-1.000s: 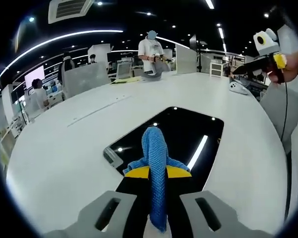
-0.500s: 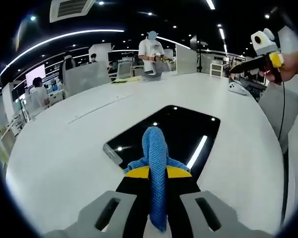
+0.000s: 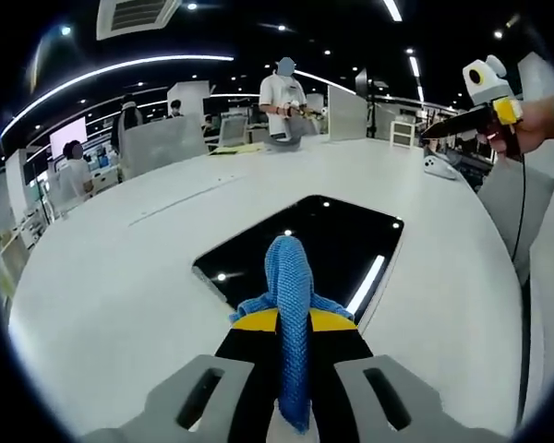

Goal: Wipe the mirror surface with the cleaning cloth until all visible marks leave the cleaned area.

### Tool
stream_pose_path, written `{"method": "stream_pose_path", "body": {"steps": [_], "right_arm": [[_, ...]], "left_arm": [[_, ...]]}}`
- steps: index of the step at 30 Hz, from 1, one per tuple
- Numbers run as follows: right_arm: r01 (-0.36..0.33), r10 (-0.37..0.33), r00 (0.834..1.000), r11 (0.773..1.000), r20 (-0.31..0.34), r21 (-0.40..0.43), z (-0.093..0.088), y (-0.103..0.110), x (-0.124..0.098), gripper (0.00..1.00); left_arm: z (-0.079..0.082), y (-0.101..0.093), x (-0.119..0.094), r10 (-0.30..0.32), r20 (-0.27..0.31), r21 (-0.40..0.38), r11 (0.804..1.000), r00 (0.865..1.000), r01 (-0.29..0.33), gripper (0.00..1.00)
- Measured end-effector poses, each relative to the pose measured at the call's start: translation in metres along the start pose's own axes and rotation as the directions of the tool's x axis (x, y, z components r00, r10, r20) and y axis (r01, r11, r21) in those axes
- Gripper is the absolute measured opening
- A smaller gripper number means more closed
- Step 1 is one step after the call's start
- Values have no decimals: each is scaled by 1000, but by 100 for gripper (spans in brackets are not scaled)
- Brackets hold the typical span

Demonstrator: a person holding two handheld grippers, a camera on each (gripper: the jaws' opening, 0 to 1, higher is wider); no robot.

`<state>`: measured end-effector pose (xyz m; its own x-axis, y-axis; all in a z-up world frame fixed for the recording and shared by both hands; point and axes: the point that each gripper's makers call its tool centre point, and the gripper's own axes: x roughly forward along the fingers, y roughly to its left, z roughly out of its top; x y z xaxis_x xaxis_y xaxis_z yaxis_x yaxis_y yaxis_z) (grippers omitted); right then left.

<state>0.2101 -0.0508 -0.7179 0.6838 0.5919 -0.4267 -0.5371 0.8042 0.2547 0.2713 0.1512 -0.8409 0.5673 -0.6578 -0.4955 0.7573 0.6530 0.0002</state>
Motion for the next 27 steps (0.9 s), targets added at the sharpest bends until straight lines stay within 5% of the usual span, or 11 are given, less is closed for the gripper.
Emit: {"method": "stream_pose_path", "body": {"steps": [27], "right_arm": [[-23,23,1000,1000,7,3,3,7,2,100]], "left_arm": [[-17,-11,-27,17,8,-40,999,1000,-17,8]]}}
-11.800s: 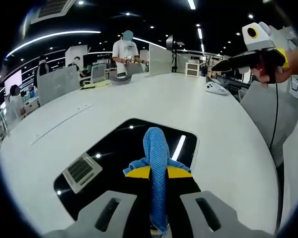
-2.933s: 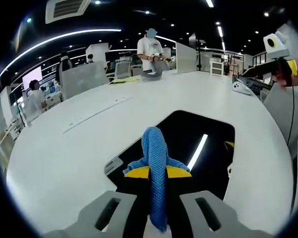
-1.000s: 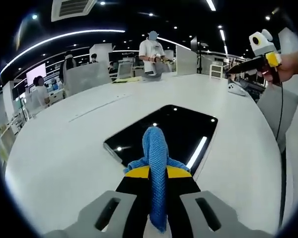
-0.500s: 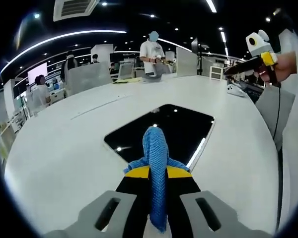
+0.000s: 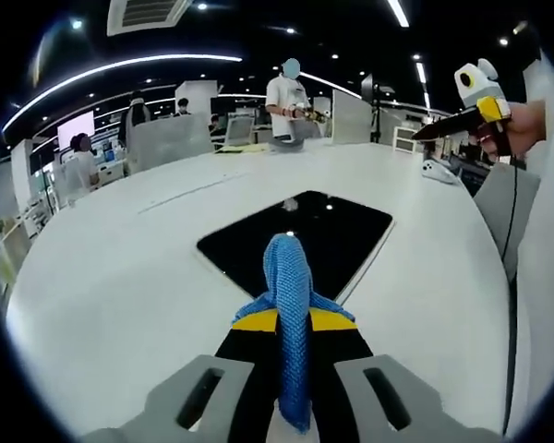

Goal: Wipe the mirror surface with the cleaning cloth until all visible marks leave the cleaned area.

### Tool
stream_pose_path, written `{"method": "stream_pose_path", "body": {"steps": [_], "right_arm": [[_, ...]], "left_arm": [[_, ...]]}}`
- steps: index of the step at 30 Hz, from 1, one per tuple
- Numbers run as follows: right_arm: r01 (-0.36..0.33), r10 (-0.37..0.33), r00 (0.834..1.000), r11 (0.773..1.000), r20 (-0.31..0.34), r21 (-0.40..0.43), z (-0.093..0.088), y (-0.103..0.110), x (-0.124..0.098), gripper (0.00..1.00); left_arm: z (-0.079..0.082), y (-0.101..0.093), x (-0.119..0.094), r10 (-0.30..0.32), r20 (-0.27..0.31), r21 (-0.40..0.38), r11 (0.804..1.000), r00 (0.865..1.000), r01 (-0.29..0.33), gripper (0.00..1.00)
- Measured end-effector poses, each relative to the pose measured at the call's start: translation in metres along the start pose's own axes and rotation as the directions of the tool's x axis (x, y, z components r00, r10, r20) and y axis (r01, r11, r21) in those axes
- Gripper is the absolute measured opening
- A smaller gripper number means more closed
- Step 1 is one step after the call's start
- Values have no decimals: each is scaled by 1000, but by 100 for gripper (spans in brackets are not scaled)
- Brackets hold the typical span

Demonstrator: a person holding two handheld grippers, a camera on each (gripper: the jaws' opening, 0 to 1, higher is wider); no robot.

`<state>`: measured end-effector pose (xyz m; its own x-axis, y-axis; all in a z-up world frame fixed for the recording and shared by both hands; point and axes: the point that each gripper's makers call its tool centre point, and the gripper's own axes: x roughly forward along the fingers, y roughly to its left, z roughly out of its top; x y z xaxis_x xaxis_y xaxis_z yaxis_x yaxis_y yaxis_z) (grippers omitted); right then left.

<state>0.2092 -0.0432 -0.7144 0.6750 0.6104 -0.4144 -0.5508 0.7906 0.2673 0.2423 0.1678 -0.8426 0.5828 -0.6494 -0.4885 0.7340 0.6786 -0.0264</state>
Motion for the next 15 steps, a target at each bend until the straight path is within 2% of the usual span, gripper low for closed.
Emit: {"method": "stream_pose_path", "body": {"steps": [9,11,12,13,15], "right_arm": [[-11,11,1000,1000,1,-4,0,4,1,100],[-11,11,1000,1000,3,-5,0,4,1,100],[-13,13,1000,1000,5,-6,1,5,1,99],[-14,14,1000,1000,6,-6,1,6,1,99],[-17,17,1000,1000,13,-12,3,7,0,99]], "left_arm": [[-2,-1,-2,28,-9,-20,999,1000,-28,8],[-2,0,-1,36,-18,-5,999,999,-36,8],[-2,0,-1,37,-20,-8,999,999,-37,8],[-1,0,-1,40,-26,-45,998,999,-41,8],[-1,0,-1,39,-34,-33,999,999,-40,8]]}}
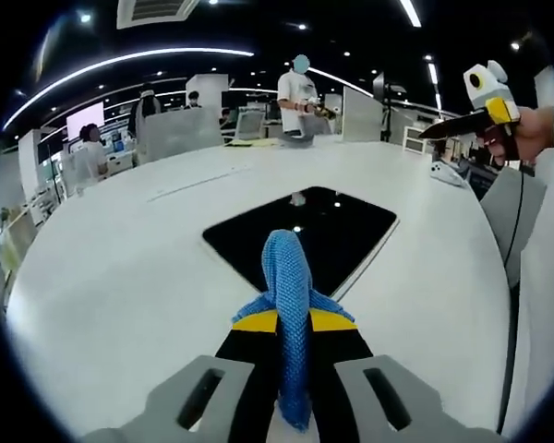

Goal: Wipe the mirror surface with the cleaning cloth until all visible marks leave the cleaned area.

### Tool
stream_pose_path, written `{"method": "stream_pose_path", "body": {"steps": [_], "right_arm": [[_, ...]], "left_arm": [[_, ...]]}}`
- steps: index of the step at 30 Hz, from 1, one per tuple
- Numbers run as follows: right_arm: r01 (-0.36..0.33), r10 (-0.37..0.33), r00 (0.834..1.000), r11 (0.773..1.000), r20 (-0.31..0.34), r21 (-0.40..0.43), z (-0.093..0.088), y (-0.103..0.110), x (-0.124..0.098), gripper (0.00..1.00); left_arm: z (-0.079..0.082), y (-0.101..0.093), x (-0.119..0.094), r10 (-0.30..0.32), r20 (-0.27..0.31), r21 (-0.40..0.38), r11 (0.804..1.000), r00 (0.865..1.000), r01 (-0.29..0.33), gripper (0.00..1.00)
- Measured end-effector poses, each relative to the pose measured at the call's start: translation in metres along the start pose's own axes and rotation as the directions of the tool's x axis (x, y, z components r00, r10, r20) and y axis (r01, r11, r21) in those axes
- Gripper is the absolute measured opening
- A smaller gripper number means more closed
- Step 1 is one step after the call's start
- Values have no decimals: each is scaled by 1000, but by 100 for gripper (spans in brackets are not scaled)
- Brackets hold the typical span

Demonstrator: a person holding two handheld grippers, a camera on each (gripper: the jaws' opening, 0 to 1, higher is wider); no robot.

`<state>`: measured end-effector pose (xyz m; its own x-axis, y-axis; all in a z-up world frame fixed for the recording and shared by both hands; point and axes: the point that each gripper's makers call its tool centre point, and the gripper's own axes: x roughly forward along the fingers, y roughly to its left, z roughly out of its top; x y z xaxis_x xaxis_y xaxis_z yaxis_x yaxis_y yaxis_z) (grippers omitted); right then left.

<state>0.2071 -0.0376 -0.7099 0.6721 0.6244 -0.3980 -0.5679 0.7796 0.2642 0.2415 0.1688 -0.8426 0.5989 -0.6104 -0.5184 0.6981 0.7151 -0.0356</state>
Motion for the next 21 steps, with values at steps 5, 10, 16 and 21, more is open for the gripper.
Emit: {"method": "stream_pose_path", "body": {"steps": [5,10,16,21], "right_arm": [[-5,6,1000,1000,6,-3,2,4,-1,99],[-9,9,1000,1000,16,-8,4,10,-2,99],[-15,15,999,1000,30,-14,7,16,-5,99],[-16,17,999,1000,30,-26,4,21,-9,99]], "left_arm": [[0,0,0,13,-39,-18,1000,999,-14,8],[1,0,1,24,-86,-44,999,996,-28,7],[0,1,-3,35,-150,-12,999,988,-38,7],[-5,4,-10,46,-186,-1,999,982,-47,7]]}}
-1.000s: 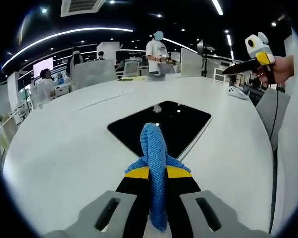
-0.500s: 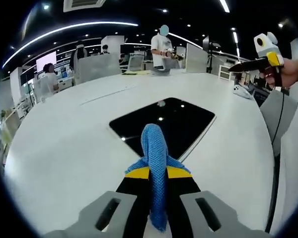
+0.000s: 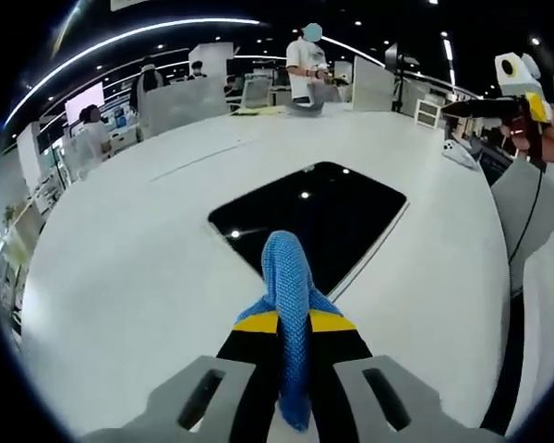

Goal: Wipe the mirror surface with the cleaning cloth until all visible marks leave the cleaned area.

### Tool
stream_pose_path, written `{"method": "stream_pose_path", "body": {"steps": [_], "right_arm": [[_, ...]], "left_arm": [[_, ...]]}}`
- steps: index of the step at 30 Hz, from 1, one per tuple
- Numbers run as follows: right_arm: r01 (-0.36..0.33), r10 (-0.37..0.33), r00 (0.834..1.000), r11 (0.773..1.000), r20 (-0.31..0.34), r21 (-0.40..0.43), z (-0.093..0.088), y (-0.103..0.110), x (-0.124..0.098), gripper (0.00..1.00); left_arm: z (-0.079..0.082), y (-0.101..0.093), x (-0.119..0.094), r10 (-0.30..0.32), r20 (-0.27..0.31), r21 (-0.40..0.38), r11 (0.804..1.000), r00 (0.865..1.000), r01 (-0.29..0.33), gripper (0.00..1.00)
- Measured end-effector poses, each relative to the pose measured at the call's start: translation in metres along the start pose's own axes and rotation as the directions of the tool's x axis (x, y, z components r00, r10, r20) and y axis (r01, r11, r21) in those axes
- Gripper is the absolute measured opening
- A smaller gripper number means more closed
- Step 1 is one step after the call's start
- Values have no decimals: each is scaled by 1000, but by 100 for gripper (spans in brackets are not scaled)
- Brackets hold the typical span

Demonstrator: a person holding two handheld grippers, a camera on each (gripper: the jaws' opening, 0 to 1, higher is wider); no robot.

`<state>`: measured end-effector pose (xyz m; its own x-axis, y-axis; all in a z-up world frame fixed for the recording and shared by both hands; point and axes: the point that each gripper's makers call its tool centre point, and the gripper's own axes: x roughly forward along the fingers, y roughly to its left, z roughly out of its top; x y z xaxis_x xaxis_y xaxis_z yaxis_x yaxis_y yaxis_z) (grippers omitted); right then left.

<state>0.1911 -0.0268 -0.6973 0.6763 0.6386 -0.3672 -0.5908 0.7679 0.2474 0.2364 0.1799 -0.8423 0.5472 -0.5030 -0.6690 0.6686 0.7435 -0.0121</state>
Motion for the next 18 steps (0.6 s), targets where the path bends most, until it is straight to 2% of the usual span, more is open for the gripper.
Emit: {"method": "stream_pose_path", "body": {"steps": [9,11,12,13,18], "right_arm": [[10,-10,1000,1000,12,1,-2,1,-13,99],[10,-10,1000,1000,10,2,-3,1,-14,99],[9,-9,1000,1000,8,3,-4,1,-14,99],[8,-8,1000,1000,3,3,-5,1,-14,99],[-2,2,1000,1000,8,3,-6,5,-13,99]], "left_arm": [[-6,4,-19,31,1,0,1000,1000,-31,7],[-2,7,-27,46,28,-15,999,999,-45,7],[0,10,-32,68,50,-67,996,996,-65,7],[2,13,-36,77,69,-79,994,995,-72,7],[0,14,-58,96,80,-69,994,992,-90,7]]}}
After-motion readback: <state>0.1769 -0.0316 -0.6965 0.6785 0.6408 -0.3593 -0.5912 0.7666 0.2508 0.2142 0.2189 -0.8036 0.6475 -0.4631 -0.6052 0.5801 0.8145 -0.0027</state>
